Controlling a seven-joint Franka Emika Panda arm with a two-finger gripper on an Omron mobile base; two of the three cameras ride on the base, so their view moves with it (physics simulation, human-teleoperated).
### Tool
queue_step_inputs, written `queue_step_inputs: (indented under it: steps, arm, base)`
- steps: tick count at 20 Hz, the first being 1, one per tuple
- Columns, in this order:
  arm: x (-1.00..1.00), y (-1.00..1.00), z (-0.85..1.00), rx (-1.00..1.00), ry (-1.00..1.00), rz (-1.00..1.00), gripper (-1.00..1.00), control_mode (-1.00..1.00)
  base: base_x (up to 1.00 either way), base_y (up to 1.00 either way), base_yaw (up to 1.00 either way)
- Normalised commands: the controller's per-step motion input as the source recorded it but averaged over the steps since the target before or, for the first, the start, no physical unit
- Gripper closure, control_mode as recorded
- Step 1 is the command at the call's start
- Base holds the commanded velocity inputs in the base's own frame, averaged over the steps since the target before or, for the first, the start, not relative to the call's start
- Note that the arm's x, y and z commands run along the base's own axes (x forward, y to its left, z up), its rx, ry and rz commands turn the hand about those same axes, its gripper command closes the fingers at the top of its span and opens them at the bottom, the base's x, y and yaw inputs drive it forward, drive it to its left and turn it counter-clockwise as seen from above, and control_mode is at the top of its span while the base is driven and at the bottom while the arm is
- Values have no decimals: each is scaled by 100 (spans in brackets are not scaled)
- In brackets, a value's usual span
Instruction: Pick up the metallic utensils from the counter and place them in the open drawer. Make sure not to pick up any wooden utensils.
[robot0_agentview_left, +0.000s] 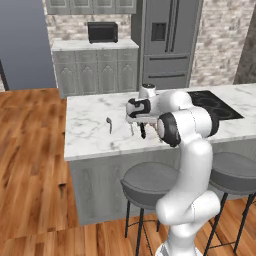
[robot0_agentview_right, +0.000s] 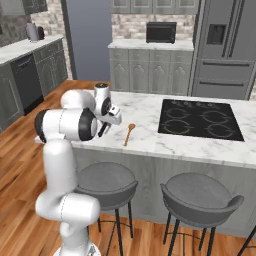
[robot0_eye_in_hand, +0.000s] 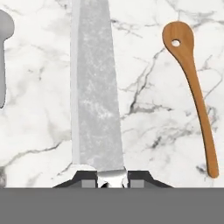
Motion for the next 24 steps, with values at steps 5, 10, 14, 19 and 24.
queue_step_inputs:
  steps: [5, 10, 14, 19, 24]
  arm:
    - [-76, 0, 94, 0, -21, 0, 100, -100]
    - [-85, 0, 100, 0, -2, 0, 100, -100]
    - [-86, 0, 100, 0, 0, 0, 100, -100]
    - [-77, 0, 92, 0, -6, 0, 100, -100]
    - [-68, 0, 95, 0, -16, 0, 100, -100]
  base:
    - [0, 0, 0]
    - [0, 0, 0]
    - [0, 0, 0]
    - [0, 0, 0]
    - [0, 0, 0]
